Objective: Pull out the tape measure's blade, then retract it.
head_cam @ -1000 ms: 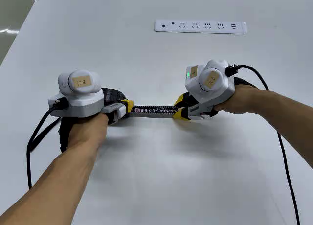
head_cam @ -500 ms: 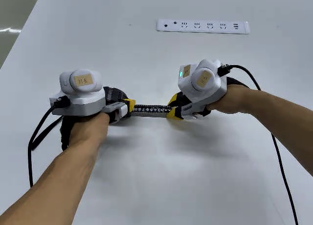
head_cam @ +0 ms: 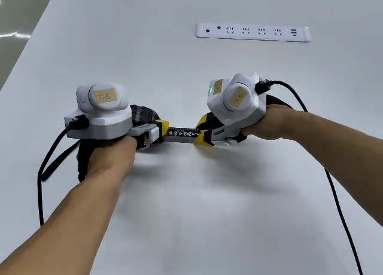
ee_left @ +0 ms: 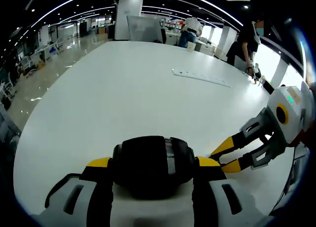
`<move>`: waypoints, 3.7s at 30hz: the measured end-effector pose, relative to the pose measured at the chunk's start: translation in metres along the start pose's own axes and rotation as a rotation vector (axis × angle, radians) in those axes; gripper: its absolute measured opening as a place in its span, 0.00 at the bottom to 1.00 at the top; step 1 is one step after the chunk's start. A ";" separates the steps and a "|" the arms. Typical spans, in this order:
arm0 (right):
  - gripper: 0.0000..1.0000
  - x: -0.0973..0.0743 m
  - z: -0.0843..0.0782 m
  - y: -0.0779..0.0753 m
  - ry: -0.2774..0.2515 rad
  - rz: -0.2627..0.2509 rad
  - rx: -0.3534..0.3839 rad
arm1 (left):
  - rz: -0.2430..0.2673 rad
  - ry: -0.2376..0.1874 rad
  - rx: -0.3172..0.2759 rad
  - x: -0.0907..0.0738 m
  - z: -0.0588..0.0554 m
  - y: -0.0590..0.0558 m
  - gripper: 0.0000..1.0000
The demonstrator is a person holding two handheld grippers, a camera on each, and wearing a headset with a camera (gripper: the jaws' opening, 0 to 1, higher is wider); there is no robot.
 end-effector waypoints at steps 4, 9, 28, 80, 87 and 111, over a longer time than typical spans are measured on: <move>0.11 0.008 0.004 -0.003 -0.017 0.002 0.005 | -0.001 0.000 -0.002 0.000 0.000 -0.001 0.61; 0.11 0.011 0.010 0.000 -0.036 0.004 0.004 | -0.001 0.000 -0.005 0.000 0.000 -0.002 0.61; 0.11 0.037 0.028 -0.006 -0.087 0.014 -0.002 | -0.005 0.006 -0.019 0.000 0.000 0.000 0.61; 0.26 0.029 0.030 0.002 -0.071 -0.038 -0.048 | -0.058 -0.035 -0.017 -0.010 0.001 0.003 0.69; 0.30 0.018 0.023 0.003 -0.079 -0.055 -0.025 | -0.067 -0.039 0.020 -0.016 -0.003 0.005 0.71; 0.44 -0.037 -0.005 0.017 -0.143 -0.171 0.101 | -0.190 -0.112 0.179 -0.042 -0.018 0.012 0.85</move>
Point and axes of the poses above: the centre of the closed fingertips' face, and the gripper's own axes: x roughly forward along the fingers, y roughly to its left, z roughly out of its top, the point moved 7 cm from there along -x, roughly backward along the fingers, and after that the axes turned 2 degrees about x, right-handed, at the moved point
